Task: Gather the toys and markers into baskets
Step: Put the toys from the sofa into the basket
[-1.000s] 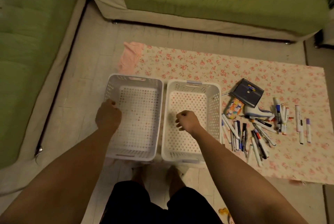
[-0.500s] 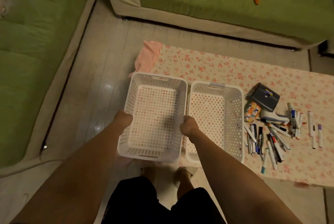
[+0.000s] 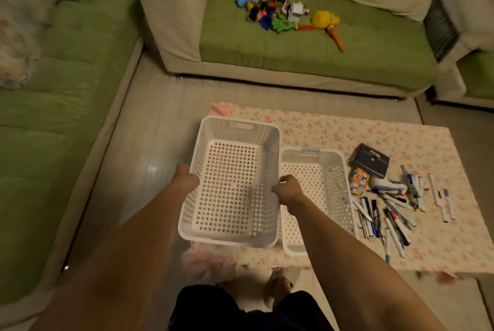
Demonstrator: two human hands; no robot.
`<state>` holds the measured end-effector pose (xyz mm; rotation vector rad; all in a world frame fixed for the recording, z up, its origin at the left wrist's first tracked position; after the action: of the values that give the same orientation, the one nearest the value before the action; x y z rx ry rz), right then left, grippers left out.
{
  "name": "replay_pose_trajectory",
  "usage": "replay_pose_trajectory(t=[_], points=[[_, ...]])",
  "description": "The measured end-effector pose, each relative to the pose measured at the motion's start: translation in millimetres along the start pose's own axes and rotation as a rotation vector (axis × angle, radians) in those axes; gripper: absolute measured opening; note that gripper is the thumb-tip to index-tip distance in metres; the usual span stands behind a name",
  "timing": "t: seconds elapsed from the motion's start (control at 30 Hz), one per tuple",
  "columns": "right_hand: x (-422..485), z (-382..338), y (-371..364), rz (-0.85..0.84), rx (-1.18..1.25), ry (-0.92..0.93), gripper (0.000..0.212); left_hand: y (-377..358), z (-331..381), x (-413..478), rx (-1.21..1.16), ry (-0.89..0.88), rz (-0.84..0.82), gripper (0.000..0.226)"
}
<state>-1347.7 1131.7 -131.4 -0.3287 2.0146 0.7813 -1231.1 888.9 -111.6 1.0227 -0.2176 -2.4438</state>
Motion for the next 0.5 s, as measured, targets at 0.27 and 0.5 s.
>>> replay_pose_trajectory(t=[0.27,0.5], points=[[-63,-37,28,0.010,0.109,0.132,0.036,28,49,-39,-0.063,-0.141,0.061,0.041],[-114,-62,48,0.119,0.124,0.297,0.026,44,91,-93,-0.098,-0.239,0.166,0.040]])
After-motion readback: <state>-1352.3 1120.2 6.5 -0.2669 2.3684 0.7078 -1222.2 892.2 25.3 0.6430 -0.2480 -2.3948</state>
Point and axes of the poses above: each hand's wrist, its own x-axis towards the middle knuckle, its own y-axis out of the back of the hand, z = x × y, the point moved 3 cm from there along x, towards the middle knuckle, and after that the axes turned 13 degrees about -y, right-handed, at the moved point
